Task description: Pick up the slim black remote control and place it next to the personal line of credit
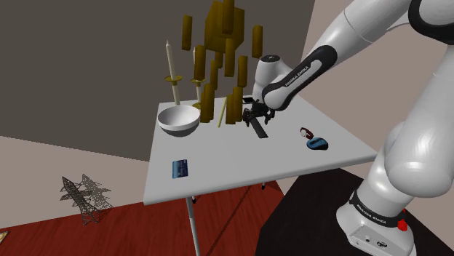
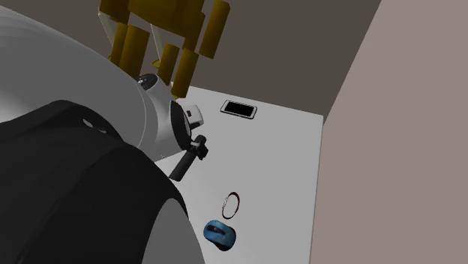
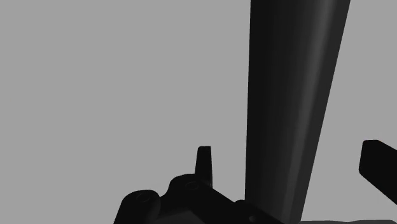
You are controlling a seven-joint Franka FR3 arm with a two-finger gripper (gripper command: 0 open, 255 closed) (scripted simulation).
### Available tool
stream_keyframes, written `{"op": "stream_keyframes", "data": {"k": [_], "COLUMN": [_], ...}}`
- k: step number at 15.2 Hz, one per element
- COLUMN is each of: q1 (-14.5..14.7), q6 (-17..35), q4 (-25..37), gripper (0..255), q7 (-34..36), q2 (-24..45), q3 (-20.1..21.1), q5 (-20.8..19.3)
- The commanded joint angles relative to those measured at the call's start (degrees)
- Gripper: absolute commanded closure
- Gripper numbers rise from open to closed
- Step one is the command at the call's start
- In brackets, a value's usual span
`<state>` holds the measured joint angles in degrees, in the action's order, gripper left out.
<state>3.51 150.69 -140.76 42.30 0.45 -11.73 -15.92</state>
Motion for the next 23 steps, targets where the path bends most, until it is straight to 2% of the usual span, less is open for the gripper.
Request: {"op": "stream_keyframes", "data": {"k": [1, 10, 23], "q1": [0.0, 0.0, 0.4], "q6": [0.0, 0.0, -10.6], "q4": [0.0, 0.0, 3.2], "gripper": [255, 255, 255], "q7": [0.0, 0.0, -2.0], "q2": [0.0, 0.0, -7.4], "q3": [0.0, 0.0, 0.4], "q5": [0.0, 0.0, 1.3]}}
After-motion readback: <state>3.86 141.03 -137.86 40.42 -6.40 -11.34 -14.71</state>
